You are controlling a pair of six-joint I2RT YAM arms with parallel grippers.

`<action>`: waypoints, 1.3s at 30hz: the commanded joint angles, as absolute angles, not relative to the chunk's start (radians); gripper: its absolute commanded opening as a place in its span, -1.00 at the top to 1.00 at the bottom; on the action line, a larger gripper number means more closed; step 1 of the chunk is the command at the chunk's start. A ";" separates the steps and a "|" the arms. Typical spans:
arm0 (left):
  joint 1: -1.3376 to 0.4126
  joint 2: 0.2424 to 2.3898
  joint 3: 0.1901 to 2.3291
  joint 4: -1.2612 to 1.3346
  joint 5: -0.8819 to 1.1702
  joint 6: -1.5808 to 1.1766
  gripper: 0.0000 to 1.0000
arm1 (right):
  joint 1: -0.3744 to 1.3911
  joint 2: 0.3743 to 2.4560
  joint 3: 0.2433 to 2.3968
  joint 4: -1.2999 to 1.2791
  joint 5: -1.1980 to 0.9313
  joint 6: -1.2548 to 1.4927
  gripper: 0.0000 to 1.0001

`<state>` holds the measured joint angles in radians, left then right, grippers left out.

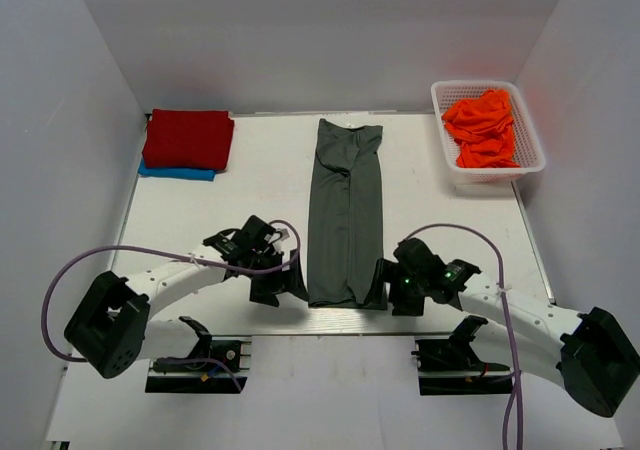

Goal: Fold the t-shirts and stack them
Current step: Grab the bottom of the folded rectangular tshirt with both arms, then fold the folded rectangular tshirt in 1/3 of the way

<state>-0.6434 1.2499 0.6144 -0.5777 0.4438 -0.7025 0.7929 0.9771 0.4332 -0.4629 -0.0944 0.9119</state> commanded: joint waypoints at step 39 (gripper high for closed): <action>-0.758 1.629 1.156 -0.641 0.166 -0.601 1.00 | 0.758 1.216 0.842 -0.652 0.327 0.977 1.00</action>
